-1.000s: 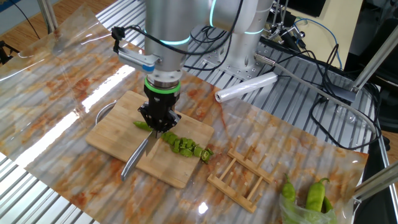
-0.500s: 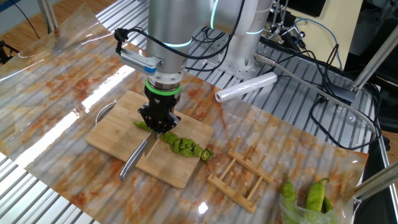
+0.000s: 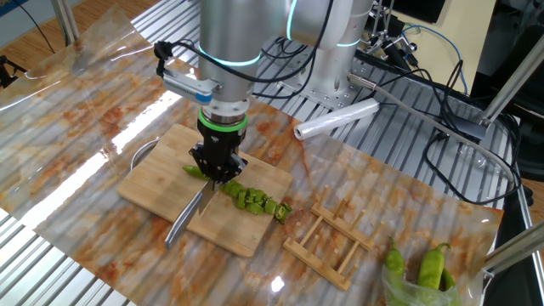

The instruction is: Chop the chili peppers

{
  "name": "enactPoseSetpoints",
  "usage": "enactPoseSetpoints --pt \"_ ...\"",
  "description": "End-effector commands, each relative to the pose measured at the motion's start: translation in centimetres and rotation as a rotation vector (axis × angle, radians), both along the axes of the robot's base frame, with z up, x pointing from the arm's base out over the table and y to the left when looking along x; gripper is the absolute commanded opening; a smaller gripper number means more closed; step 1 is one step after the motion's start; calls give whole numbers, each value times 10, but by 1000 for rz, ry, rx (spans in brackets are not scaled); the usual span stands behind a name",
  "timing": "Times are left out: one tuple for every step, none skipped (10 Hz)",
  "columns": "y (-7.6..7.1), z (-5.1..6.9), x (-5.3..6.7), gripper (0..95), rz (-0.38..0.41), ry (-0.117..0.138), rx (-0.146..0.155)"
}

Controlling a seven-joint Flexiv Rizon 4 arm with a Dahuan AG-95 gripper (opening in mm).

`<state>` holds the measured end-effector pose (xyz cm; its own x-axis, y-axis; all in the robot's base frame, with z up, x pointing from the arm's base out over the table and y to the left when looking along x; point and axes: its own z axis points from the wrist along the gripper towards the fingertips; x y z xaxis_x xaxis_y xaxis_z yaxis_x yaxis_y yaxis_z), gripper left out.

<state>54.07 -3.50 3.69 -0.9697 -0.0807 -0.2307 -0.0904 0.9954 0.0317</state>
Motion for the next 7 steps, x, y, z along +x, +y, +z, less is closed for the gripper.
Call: enactPoseSetpoints --pt "1 -3 1 0 -4 11 -2" --pt "1 3 0 0 -6 13 1" --pt "2 7 -5 0 -7 16 0" --pt "3 3 -9 0 -10 14 4" --pt "3 0 -9 0 -11 13 6" --pt "2 -3 -7 0 -11 10 5" --pt "2 -2 -5 0 -12 8 4"
